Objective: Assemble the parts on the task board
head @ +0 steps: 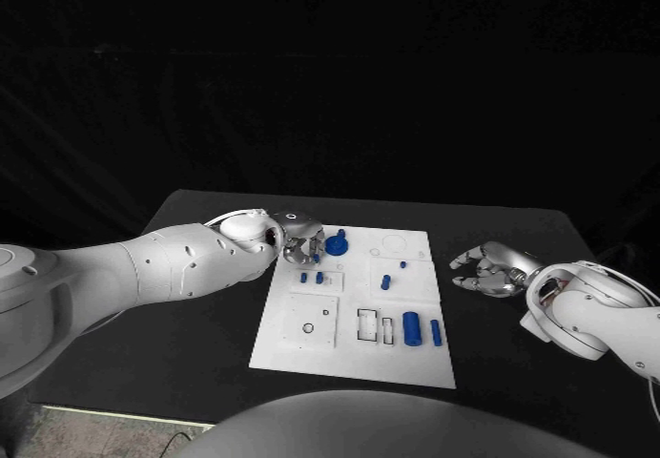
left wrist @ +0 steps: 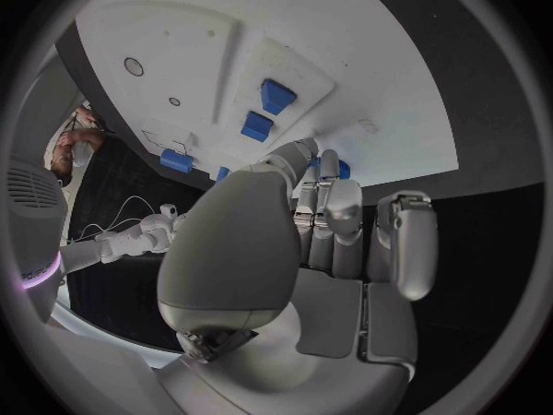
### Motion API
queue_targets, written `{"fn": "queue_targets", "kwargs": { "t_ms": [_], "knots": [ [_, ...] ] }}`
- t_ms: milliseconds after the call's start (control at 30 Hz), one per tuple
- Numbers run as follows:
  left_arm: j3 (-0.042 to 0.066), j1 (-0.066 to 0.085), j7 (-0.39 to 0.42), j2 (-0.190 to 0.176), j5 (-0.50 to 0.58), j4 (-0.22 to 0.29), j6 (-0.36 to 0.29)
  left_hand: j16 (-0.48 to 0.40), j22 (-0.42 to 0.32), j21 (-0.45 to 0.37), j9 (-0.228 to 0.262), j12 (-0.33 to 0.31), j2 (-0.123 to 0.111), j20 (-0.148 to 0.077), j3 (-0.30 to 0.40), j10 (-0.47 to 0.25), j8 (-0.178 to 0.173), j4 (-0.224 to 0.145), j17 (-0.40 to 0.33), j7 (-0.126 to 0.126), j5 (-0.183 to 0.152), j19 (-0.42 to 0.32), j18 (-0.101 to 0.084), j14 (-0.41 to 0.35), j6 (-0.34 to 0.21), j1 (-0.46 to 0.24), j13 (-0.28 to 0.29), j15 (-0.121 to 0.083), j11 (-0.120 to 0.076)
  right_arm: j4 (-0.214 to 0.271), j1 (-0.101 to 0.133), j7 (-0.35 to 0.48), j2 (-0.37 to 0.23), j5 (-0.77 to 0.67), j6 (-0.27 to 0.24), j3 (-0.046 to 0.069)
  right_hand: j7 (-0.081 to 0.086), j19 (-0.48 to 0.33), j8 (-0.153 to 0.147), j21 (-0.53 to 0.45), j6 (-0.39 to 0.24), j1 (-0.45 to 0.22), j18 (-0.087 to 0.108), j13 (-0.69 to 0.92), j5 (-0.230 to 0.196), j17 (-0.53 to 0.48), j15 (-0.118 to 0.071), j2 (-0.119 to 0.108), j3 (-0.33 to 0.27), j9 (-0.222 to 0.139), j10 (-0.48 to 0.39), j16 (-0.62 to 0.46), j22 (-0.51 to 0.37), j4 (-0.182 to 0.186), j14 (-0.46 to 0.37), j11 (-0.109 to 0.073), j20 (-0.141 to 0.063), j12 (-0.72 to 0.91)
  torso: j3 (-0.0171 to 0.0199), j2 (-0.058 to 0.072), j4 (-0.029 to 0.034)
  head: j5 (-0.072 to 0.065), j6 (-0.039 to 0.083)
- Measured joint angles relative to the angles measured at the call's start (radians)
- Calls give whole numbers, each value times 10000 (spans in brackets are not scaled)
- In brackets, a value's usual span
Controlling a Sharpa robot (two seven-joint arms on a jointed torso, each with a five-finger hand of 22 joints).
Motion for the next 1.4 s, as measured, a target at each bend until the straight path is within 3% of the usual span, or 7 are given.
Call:
{"fn": "queue_targets", "kwargs": {
  "t_ms": [1400],
  "knots": [
    [14,-73,-77,100,13,-129,151,0,-2,0,-12,0,-13,1,24,35,-30,-28,-76,-6,-5,0,-1,0,-40,-8,-7,0,-35,-20,-12,-6,16,25,8,1,3,0,0,-60,70,0,0,0,0,-2,0,0,57,-7,0,0,-5,0,0,0,0,0,11,-12,-3,-12,0]
  ]
}}
